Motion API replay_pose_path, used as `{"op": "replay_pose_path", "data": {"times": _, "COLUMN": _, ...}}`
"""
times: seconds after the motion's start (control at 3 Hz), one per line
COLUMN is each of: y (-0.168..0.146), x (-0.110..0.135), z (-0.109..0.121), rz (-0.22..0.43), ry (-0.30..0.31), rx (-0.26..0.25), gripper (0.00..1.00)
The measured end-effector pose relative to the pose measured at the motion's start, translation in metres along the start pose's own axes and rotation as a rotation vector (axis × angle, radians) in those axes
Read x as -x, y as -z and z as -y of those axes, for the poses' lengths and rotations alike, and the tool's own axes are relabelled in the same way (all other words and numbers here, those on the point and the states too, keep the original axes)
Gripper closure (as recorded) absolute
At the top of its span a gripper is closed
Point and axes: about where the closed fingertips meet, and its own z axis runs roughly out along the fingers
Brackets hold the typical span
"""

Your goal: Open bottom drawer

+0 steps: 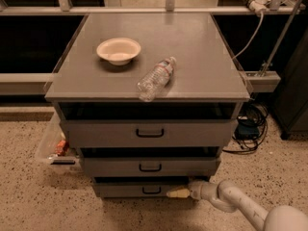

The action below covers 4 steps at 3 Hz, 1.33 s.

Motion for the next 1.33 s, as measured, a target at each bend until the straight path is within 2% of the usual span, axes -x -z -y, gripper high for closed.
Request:
{"op": "replay_pose_path", "data": {"times": 0.33, "y": -0.002, "x": 0.003, "z": 0.006, "rz": -0.040, "ry": -0.036, "rx": 0.019, "gripper": 0.00}}
{"op": "replay_pose_path", "data": {"times": 0.67, "y": 0.003, "x": -0.003, "z": -0.005, "rz": -0.131, "ry": -0.151, "rx": 0.102, "gripper": 0.00}}
{"op": "replay_pose_path", "data": {"times": 1.0, "y": 0.022, "x": -0.019, "z": -0.038, "rz": -0.239, "ry": -0.312, "rx": 0.230, "gripper": 0.00}}
{"op": "replay_pose_path", "data": {"times": 1.33, "y": 0.029, "x": -0.029, "z": -0.059, "rz": -0.272, "ry": -0.390, "rx": 0.296, "gripper": 0.00}}
